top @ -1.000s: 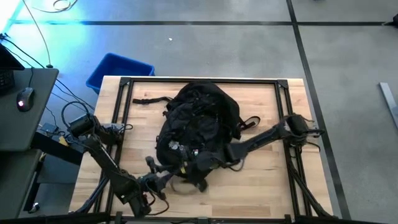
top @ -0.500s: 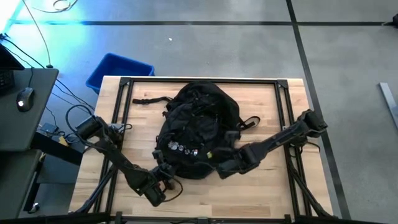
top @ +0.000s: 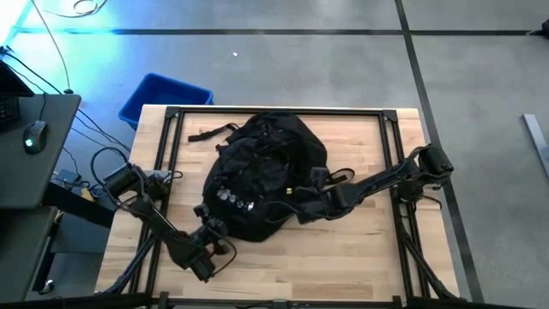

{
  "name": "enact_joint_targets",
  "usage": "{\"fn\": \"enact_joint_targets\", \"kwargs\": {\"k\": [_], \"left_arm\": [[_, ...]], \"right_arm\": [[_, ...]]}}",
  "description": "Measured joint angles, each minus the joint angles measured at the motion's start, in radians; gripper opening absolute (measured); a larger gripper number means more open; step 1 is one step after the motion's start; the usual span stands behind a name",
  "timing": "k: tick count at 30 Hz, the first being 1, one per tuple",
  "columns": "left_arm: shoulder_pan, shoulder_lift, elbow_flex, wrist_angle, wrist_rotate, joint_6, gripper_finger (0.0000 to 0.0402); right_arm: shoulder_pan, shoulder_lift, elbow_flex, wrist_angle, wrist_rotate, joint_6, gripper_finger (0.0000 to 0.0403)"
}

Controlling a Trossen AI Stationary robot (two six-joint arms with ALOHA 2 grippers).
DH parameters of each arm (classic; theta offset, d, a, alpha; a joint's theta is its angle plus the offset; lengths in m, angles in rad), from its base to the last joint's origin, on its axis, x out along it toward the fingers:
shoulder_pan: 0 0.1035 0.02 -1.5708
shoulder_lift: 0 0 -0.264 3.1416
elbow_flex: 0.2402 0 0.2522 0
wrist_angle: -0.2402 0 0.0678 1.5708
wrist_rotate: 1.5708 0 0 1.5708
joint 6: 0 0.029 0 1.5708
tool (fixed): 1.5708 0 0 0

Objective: Unpack backpack
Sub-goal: Open the black backpack

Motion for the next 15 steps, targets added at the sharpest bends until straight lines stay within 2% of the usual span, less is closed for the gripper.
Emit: {"fn": "enact_joint_targets", "kwargs": {"k": [4,9,11,15], "left_arm": [[-0.004,0.001,0.0,0.006,-0.001,-0.016,0.0011],[-0.009,0.001,0.0,0.011,-0.003,-0.043,0.001],[-0.014,0.001,0.0,0.022,-0.005,-0.044,0.001],[-0.016,0.001,0.0,0.048,-0.011,-0.043,0.001]], "right_arm": [[0.008,-0.001,0.0,0.122,-0.072,-0.124,0.0151],[0.01,-0.002,0.001,0.17,-0.16,-0.15,0.0151],[0.01,-0.001,0.001,0.168,-0.128,-0.131,0.0151],[-0.04,0.001,0.001,0.068,0.009,-0.011,0.0151]]}}
